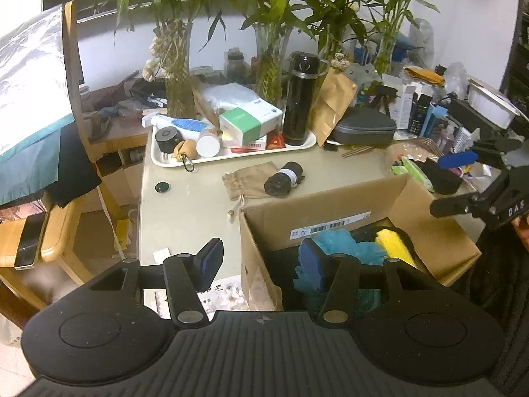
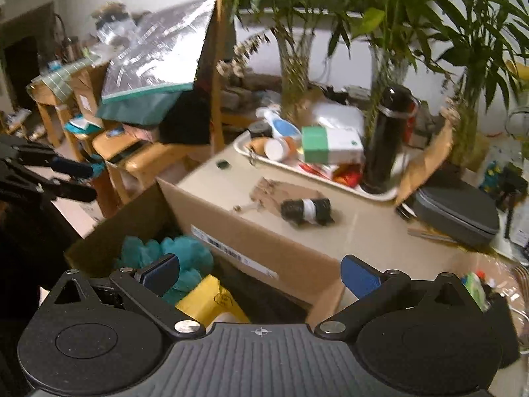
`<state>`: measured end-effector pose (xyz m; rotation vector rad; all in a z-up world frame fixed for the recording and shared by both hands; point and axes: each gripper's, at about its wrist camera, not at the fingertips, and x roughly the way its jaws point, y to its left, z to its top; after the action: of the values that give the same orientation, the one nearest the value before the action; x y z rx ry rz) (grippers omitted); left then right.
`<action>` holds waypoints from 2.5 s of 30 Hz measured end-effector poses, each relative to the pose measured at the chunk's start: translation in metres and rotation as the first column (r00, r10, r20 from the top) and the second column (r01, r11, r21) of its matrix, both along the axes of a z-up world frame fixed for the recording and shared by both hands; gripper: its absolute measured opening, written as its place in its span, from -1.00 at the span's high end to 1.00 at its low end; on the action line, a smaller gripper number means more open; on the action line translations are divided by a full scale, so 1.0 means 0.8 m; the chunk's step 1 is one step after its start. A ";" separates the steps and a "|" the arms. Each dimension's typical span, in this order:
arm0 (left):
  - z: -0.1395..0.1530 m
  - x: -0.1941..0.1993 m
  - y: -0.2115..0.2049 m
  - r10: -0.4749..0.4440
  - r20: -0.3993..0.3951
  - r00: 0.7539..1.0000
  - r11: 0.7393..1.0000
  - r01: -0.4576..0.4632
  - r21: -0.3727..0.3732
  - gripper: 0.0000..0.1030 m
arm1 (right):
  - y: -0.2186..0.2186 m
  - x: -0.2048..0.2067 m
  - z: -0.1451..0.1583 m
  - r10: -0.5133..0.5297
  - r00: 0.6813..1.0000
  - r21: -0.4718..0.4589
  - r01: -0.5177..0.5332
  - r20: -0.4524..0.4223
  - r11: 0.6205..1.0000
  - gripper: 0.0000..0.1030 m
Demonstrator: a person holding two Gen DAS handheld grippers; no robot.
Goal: Organize soft objects
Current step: 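Move both grippers back to the desk toward the black roll, then grasp the black roll with the white band in the right gripper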
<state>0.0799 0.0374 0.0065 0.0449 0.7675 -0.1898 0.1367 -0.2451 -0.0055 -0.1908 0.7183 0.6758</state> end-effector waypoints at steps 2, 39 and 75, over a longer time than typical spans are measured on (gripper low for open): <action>-0.002 0.002 -0.001 0.006 -0.001 1.000 1.000 -0.006 -0.003 0.00 | -0.001 0.000 -0.004 -0.006 1.000 -0.018 0.006 -0.002 1.000 -1.00; -0.012 0.093 -0.007 -0.034 0.050 0.998 0.999 0.035 -0.007 0.00 | -0.009 0.101 -0.025 -0.105 0.992 -0.015 0.104 -0.069 0.994 -1.00; -0.064 0.197 0.012 -0.005 -0.021 1.000 0.997 0.007 0.072 0.00 | 0.010 0.228 -0.094 -0.008 0.997 -0.065 0.004 -0.072 0.998 -1.00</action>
<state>0.2376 0.0467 -0.0450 0.1137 0.7951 -0.1686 0.3187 -0.2373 -0.0808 -0.2244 0.8105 0.6567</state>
